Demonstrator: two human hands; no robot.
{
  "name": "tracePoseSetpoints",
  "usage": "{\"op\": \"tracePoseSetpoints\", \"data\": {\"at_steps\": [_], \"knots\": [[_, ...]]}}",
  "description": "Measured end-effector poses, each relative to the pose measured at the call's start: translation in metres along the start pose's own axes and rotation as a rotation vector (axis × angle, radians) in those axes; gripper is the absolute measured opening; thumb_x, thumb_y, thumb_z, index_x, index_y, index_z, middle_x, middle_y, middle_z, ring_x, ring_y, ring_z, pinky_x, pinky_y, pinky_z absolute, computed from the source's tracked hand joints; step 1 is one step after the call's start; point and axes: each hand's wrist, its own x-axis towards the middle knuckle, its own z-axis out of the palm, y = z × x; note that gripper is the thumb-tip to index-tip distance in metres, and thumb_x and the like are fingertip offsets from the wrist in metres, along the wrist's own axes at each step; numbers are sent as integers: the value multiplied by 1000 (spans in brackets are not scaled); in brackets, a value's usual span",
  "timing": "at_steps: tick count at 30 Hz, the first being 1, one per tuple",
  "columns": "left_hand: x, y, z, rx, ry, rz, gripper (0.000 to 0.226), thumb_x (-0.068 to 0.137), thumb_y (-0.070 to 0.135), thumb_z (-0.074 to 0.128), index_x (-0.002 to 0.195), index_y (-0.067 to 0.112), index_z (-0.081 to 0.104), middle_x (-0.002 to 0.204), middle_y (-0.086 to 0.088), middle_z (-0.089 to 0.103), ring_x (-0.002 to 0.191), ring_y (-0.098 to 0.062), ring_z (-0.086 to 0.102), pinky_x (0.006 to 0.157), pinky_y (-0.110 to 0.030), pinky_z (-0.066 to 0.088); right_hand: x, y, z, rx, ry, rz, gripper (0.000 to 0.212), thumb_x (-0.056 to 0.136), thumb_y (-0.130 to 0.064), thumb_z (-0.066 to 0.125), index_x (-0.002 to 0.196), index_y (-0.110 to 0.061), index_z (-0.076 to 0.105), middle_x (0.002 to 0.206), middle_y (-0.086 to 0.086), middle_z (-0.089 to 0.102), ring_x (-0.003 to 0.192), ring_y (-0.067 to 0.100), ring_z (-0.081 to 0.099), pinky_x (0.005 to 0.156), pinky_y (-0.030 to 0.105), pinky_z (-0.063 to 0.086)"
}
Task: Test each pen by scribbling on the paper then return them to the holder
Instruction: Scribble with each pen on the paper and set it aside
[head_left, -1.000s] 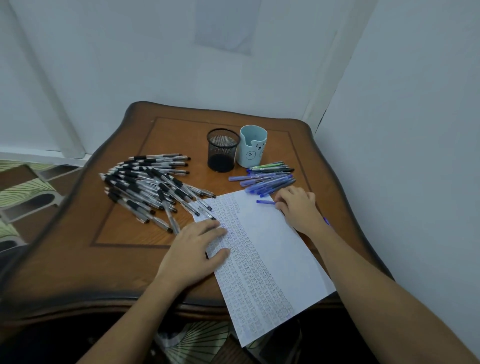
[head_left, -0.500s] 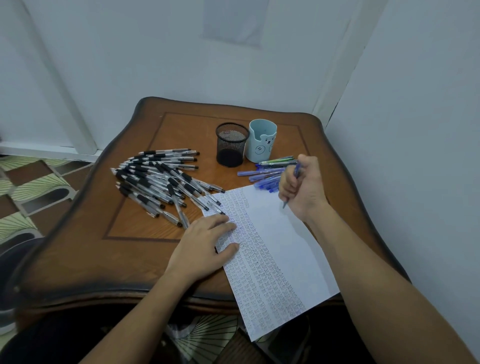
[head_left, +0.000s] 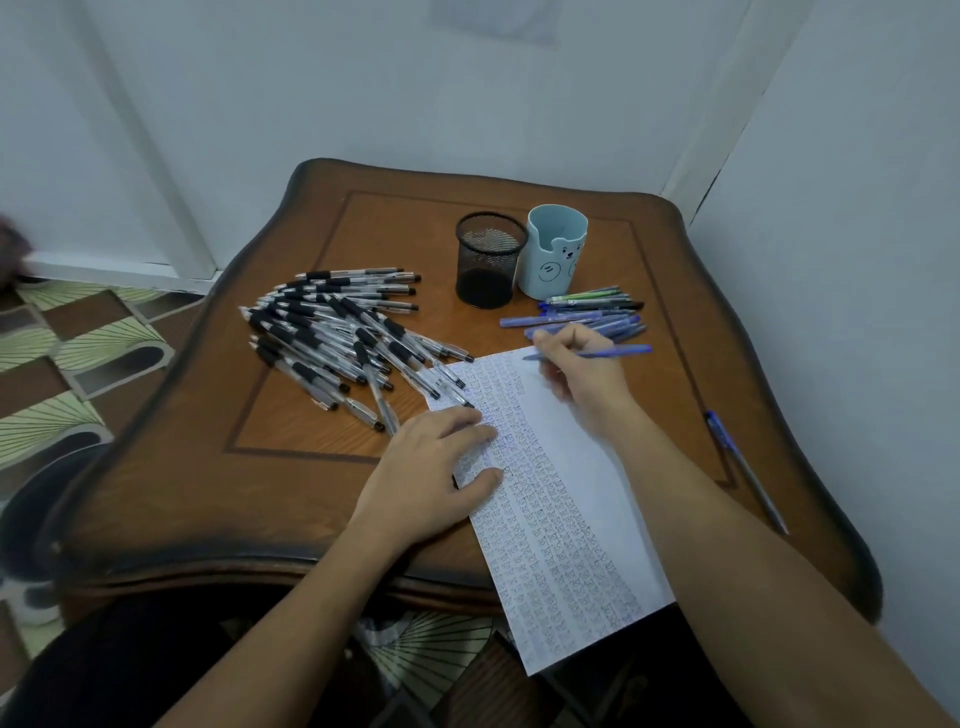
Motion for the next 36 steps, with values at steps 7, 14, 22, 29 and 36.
{"op": "tracePoseSetpoints", "data": {"at_steps": [7, 14, 22, 29, 36], "knots": [[1, -1, 1, -1, 9, 7, 53, 85, 58, 48, 123, 25, 66, 128, 6, 59, 119, -10, 49, 102, -32, 34, -1, 17, 5, -136, 71, -66, 38, 79, -15, 83, 61, -8, 50, 52, 5, 57, 47, 9, 55, 51, 21, 48], [2, -2, 2, -11, 22, 11, 52, 83, 57, 51, 119, 24, 68, 124, 6, 60, 117, -11, 52, 100, -33, 35, -2, 22, 7, -182, 94, -85, 47, 81, 7, 69, 52, -16, 40, 45, -8, 40, 47, 5, 53, 60, 33, 53], [3, -2, 3, -18, 31, 8, 50, 83, 57, 52, 118, 25, 68, 123, 7, 60, 116, -11, 52, 100, -34, 35, -1, 23, 6, -259, 77, -163, 45, 79, 5, 68, 50, -18, 42, 47, -7, 40, 48, 8, 51, 56, 24, 48], [3, -2, 4, -28, 30, 0, 50, 83, 57, 52, 118, 26, 68, 123, 8, 60, 117, -10, 52, 100, -36, 36, 1, 23, 4, -220, 71, -114, 48, 76, 6, 67, 47, -22, 42, 49, 3, 37, 49, 17, 54, 60, 32, 48], [3, -3, 5, -34, 27, -10, 50, 82, 58, 53, 118, 26, 68, 123, 7, 60, 117, -12, 53, 101, -39, 40, 1, 23, 4, -211, 71, -117, 48, 78, 5, 65, 48, -23, 39, 51, 0, 35, 47, 9, 47, 60, 33, 47]]}}
